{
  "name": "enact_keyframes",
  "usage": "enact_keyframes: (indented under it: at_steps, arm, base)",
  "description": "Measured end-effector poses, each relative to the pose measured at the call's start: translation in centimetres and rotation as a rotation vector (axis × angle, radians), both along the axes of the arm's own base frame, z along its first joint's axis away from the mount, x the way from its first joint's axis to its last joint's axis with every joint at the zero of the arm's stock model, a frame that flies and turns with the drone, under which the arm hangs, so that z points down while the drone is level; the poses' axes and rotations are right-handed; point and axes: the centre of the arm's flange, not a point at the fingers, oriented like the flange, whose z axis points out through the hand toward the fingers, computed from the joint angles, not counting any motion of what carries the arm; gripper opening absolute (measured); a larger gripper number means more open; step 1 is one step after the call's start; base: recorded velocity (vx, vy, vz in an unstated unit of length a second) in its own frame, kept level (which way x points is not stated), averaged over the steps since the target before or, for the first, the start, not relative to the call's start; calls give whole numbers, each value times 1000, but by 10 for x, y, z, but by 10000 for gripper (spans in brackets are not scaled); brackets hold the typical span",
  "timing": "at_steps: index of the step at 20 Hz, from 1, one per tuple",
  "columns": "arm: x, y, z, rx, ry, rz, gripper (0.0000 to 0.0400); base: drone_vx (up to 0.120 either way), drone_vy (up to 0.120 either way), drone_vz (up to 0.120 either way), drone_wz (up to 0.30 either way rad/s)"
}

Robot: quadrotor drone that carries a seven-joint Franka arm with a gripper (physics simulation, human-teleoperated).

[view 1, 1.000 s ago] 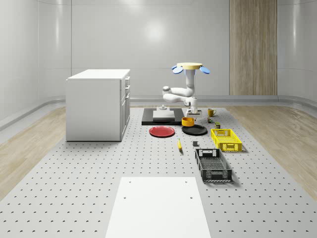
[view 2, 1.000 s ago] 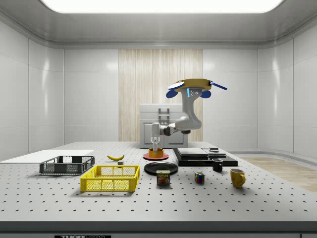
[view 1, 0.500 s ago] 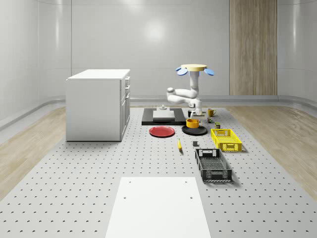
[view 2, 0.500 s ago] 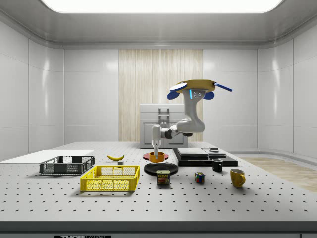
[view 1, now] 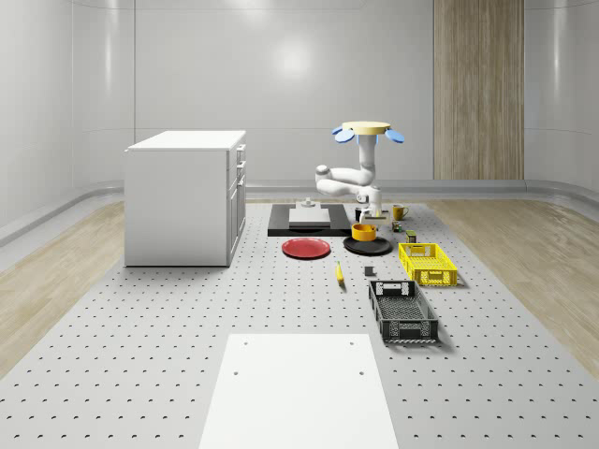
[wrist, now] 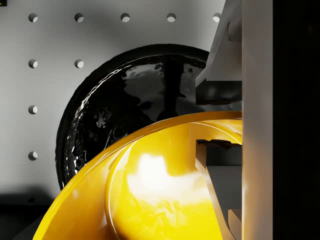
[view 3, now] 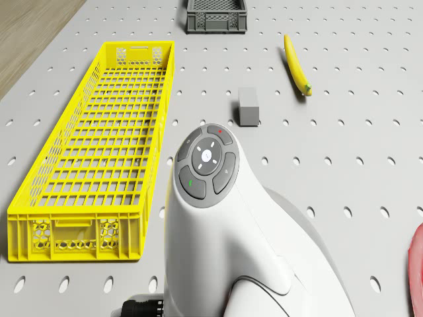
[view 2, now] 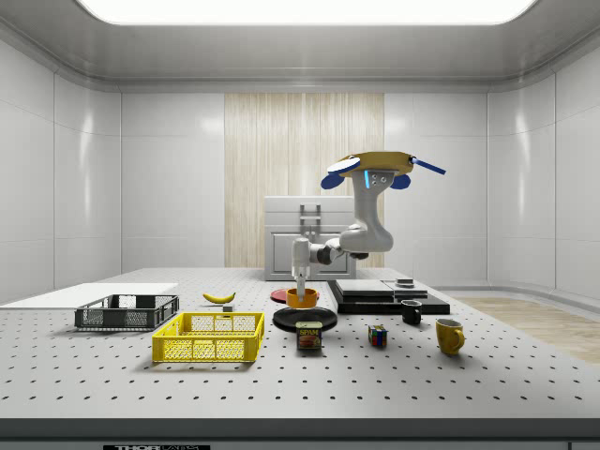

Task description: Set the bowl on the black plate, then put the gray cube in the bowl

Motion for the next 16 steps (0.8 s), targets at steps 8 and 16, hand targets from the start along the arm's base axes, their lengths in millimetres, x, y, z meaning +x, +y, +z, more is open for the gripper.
enact_keyframes:
  at_steps: [8, 16]
  arm:
    - [0, 0, 0, 0, 0, 0, 100]
    - [0, -2, 16, 0, 0, 0, 100]
  base:
    - [0, 50, -40, 0]
    - [0, 0, 0, 0]
